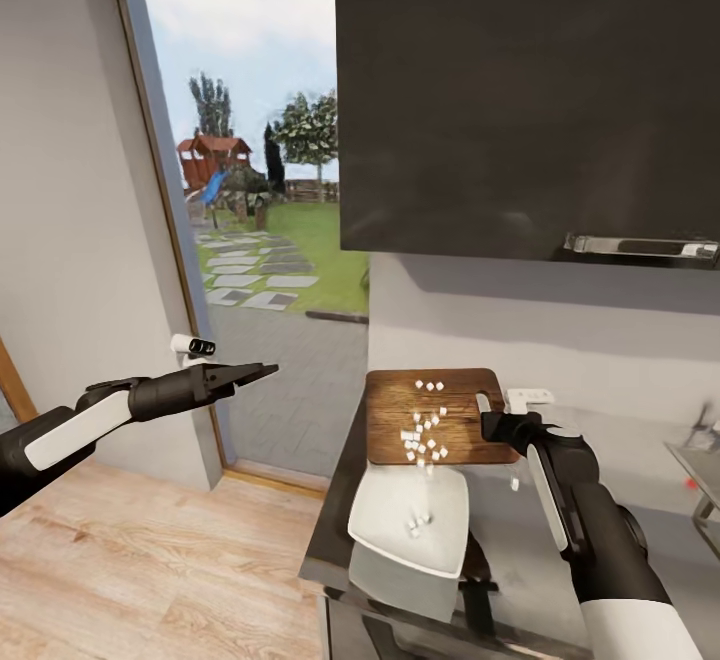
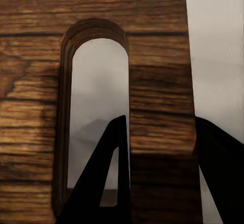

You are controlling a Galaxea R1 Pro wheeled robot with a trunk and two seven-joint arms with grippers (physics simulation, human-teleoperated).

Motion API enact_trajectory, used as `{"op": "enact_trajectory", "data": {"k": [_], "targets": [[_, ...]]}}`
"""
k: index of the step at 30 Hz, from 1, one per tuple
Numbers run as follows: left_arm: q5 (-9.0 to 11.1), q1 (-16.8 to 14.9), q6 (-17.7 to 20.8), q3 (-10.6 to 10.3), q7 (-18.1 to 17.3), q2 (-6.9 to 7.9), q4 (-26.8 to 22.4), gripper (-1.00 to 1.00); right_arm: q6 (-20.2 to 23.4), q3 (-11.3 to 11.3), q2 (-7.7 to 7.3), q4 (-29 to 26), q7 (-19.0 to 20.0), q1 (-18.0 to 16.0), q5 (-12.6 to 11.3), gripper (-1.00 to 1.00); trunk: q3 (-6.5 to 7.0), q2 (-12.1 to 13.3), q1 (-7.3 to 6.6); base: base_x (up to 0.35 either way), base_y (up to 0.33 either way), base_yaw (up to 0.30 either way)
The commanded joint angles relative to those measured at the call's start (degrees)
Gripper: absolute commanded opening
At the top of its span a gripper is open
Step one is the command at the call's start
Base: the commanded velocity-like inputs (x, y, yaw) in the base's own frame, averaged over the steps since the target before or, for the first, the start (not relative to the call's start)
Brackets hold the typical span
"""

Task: In the kitchen, take the Vidalia onion out of the sink, dice it on the chopping board with the paring knife, put the diced onion into the bowl on the countertop, then place both the paring knife and the chopping board into the sink.

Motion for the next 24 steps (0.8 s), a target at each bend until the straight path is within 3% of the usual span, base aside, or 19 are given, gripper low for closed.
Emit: {"op": "enact_trajectory", "data": {"k": [1,11,24], "targets": [[0.6,-0.1,0.5,-0.3,-0.1,0.04,0.0,1.00,0.3,-0.1,0.01,-0.1,0.6,0.0,0.4,-1.00,-0.03,-0.1,0.03,0.053,0.006,0.000],[0.6,-0.1,0.6,-0.3,-0.1,0.03,0.0,1.00,0.0,-0.1,0.00,-0.4,0.7,0.0,0.5,-1.00,-0.03,-0.1,0.03,0.009,0.001,0.000],[0.6,-0.1,0.6,-0.3,-0.1,0.09,0.0,1.00,-6.9,-0.1,0.01,-1.0,0.7,4.5,0.6,-1.00,-0.03,-0.1,0.03,0.000,0.000,0.000]]}}
